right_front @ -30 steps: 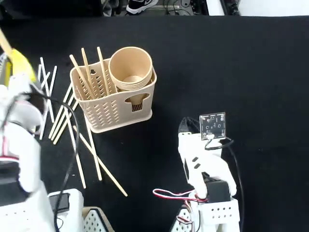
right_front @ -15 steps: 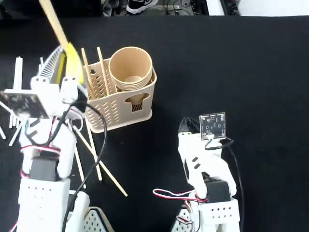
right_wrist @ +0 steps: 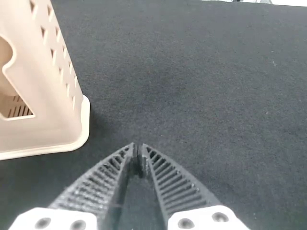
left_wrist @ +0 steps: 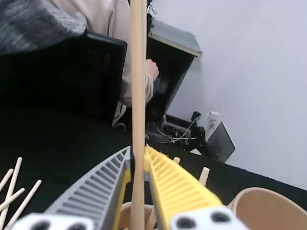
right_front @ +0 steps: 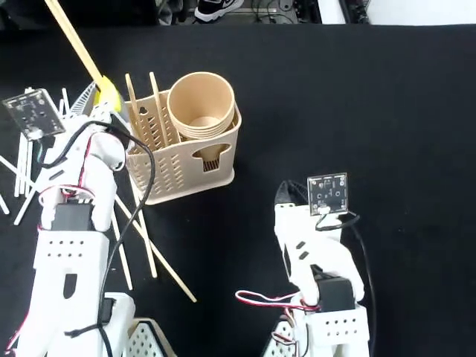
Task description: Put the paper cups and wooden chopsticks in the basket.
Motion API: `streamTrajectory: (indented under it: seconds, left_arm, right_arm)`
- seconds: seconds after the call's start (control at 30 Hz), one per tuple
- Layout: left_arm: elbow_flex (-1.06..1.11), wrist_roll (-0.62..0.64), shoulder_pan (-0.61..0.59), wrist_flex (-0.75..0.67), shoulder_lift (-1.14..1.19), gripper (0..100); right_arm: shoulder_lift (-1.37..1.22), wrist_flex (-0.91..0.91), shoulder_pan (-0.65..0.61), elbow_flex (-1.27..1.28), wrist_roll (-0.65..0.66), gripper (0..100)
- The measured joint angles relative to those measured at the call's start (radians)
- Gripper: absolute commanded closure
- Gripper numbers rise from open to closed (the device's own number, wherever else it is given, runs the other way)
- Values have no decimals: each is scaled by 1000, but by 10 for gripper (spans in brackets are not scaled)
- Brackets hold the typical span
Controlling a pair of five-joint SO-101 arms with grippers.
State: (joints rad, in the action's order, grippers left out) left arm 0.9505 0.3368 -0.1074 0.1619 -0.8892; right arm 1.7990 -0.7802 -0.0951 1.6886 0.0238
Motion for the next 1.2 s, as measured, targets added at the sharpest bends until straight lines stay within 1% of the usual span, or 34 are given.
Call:
streamTrajectory:
  seconds: [0.07,0.13,0.23,0.27,0.5,0.6,0.7,0.8,0.9,1.07,1.2]
  left_arm:
    - [0,0,11,5,0,962]
    - [0,0,29,37,-3,898]
    - [0,0,55,124,-43,784]
    - [0,0,64,158,-64,766]
    - [-5,0,72,367,-210,763]
    - [-75,0,3,471,-235,763]
    - [-199,0,-104,612,-207,762]
    - [-338,-15,-221,775,-107,762]
    - [-454,-101,-301,870,54,762]
    - [-609,-261,-402,908,394,758]
    - [-744,-290,-480,908,680,758]
  right_arm:
    - [0,0,0,0,0,979]
    - [0,0,0,0,0,979]
    - [0,0,0,0,0,979]
    - [0,0,0,0,0,979]
    - [0,0,0,0,0,979]
    - [0,0,0,0,0,979]
    - [0,0,0,0,0,979]
    - [0,0,0,0,0,979]
    - [0,0,0,0,0,979]
    - [0,0,0,0,0,979]
    - [0,0,0,0,0,979]
